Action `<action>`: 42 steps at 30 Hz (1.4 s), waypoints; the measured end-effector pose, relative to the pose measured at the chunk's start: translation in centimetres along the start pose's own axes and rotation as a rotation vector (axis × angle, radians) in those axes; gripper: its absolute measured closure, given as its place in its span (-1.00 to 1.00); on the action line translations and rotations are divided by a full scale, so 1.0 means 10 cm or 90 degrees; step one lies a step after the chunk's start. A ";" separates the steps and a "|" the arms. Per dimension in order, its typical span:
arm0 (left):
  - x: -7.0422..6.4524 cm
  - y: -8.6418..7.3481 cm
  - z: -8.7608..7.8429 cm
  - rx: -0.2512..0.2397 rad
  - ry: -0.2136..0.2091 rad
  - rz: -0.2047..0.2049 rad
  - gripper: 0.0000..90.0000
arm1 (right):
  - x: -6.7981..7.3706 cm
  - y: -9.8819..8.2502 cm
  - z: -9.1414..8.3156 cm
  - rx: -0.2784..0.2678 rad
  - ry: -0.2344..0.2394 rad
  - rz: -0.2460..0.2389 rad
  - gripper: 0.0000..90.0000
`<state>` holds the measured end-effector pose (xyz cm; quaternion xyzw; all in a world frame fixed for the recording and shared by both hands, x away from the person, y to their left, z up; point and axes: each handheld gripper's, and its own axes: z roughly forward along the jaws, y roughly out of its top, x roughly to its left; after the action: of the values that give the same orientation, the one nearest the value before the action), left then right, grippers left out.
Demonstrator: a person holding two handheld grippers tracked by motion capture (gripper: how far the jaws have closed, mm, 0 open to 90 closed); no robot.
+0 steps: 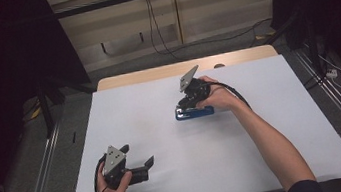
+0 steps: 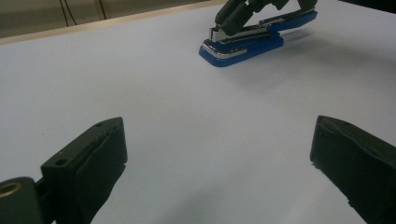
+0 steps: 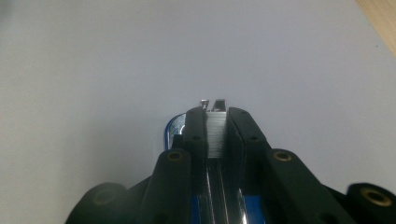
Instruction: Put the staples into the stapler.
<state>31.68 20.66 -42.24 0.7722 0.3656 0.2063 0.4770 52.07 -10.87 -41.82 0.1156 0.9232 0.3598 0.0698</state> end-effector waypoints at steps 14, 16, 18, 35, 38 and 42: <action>0.00 0.00 0.00 0.001 0.001 0.001 -0.91 | -0.01 -0.03 -0.02 0.002 -0.003 0.023 0.60; 0.00 0.00 0.00 0.001 0.000 0.001 -0.91 | -0.01 -0.04 -0.03 -0.002 -0.004 0.030 0.58; 0.00 0.00 0.00 0.002 0.000 0.002 -0.91 | -0.02 -0.04 -0.04 -0.006 -0.010 0.036 0.52; -0.03 0.01 0.05 0.006 -0.010 0.001 -0.91 | -0.01 -0.21 -0.20 -0.061 -0.089 0.162 -0.17; -0.03 0.01 0.06 0.008 -0.011 0.002 -0.91 | 0.00 -0.24 -0.24 -0.073 -0.103 0.185 -0.27; -0.02 0.01 0.05 0.005 -0.009 -0.002 -0.91 | 0.04 -0.28 -0.27 -0.089 -0.121 0.205 -0.34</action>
<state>31.91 20.18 -42.35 0.7751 0.3638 0.1987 0.4769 50.68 -14.54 -41.77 0.2902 0.8547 0.4171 0.1064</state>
